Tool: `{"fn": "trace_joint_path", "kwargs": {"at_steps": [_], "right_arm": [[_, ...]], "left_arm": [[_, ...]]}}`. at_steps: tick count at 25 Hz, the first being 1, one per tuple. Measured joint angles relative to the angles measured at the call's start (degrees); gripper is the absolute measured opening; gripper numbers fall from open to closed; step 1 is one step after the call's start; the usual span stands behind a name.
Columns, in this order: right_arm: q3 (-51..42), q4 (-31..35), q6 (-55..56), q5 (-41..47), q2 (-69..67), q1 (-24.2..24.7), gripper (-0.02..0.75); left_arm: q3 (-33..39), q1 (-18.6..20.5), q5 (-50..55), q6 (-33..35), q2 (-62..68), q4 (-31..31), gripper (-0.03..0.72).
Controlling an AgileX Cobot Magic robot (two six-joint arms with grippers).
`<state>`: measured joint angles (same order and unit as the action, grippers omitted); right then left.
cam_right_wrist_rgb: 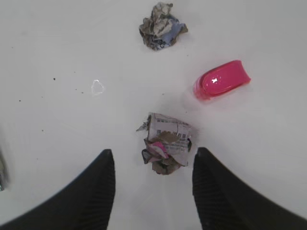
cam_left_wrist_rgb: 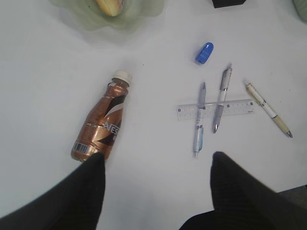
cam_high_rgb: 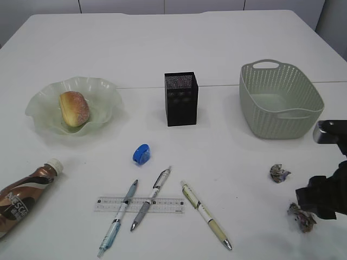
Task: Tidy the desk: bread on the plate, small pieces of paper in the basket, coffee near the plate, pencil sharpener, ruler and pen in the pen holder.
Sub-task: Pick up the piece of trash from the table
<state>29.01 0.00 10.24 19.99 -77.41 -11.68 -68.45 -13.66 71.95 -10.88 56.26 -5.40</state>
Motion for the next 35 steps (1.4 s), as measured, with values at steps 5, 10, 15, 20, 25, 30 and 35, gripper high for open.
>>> {"fn": "trace_joint_path", "kwargs": {"at_steps": [5, 10, 15, 20, 25, 30, 35], "right_arm": [[0.13, -6.19, 4.74, 1.83, -2.94, -0.23, 0.414], [4.21, -12.72, 7.84, 9.0, -3.94, -0.23, 0.414], [6.93, -13.75, 8.79, 12.0, -3.99, -1.67, 0.414], [7.05, -13.87, 12.63, 11.03, -7.25, -4.71, 0.414], [7.05, -14.6, 14.56, 8.6, -11.26, -4.81, 0.414], [7.26, -15.04, 14.68, 5.87, -12.15, -4.81, 0.414], [7.26, -16.99, 15.27, 5.27, -12.15, -4.81, 0.414]], "left_arm": [[0.0, 0.0, 0.0, 0.0, 0.0, 0.1, 0.498], [0.0, 0.0, 0.0, 0.0, 0.57, 0.71, 0.498], [0.0, 0.0, 0.0, 0.0, 2.14, 0.83, 0.498], [0.0, 0.0, 0.0, 0.0, 3.19, 0.83, 0.498], [0.0, 0.0, 0.0, 0.0, 3.33, 0.83, 0.498], [0.0, 0.0, 0.0, -0.04, 3.33, 0.83, 0.498], [0.0, 0.0, 0.0, -0.04, 3.33, 0.83, 0.498]]}}
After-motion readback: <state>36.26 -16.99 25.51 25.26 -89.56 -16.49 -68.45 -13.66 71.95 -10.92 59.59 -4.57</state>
